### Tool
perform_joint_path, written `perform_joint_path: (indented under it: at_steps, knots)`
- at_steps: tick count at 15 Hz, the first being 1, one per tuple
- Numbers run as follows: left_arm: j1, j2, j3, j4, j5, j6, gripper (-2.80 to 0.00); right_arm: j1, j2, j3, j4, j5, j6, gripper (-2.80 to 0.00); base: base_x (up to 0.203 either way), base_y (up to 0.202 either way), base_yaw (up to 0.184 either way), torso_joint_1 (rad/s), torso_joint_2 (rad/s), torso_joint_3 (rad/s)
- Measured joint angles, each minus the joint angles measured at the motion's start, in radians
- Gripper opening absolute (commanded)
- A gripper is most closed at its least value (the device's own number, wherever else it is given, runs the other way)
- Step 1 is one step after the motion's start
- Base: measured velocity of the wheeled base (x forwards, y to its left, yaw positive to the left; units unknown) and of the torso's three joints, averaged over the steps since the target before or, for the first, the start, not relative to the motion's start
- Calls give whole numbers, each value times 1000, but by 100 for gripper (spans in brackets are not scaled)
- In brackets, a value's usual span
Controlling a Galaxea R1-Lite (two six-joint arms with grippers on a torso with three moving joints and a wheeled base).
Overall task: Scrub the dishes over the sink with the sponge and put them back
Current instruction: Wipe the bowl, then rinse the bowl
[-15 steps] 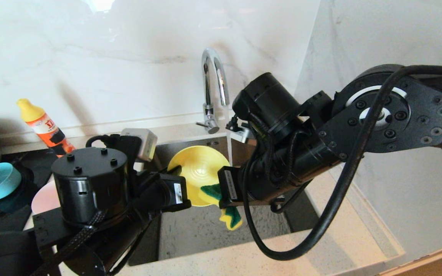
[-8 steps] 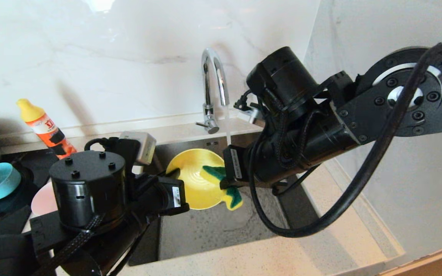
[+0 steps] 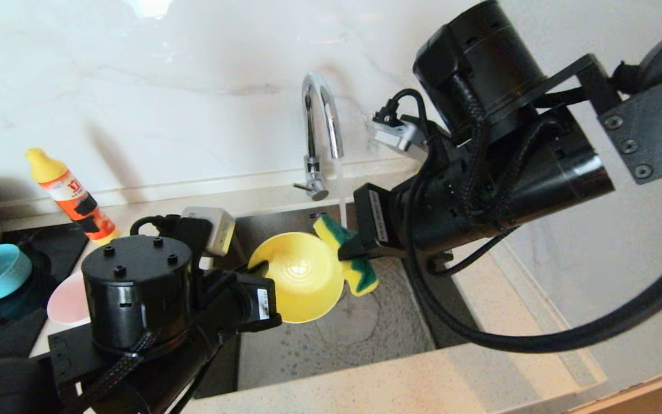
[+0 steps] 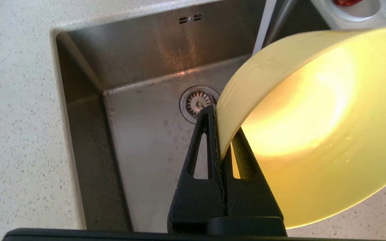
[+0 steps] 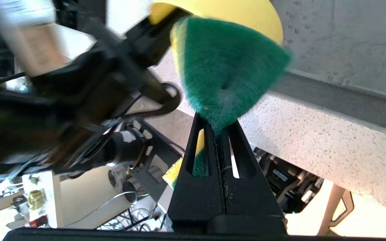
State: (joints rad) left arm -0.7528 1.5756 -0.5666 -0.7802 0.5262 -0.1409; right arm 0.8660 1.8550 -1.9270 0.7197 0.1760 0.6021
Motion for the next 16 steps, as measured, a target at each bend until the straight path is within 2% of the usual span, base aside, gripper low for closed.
perform_joint_path:
  at_steps: [5, 7, 9, 13, 16]
  knots:
    - [22, 41, -4, 75, -8, -98, -280, -6, -94, 22, 31, 2, -2, -280, 0, 0, 0, 0, 0, 0]
    - [48, 57, -27, 181, -36, -152, -280, -21, -132, 49, 32, 4, -5, -280, 0, 0, 0, 0, 0, 0]
    - [76, 73, -78, 330, -97, -240, -280, -44, -161, 70, 29, 4, -7, -280, 0, 0, 0, 0, 0, 0]
    - [113, 122, -300, 660, -256, -460, -280, -69, -197, 87, 25, 6, -11, -280, 0, 0, 0, 0, 0, 0]
    - [128, 206, -446, 760, -307, -587, -280, -88, -209, 106, 27, 13, -36, -280, 0, 0, 0, 0, 0, 0]
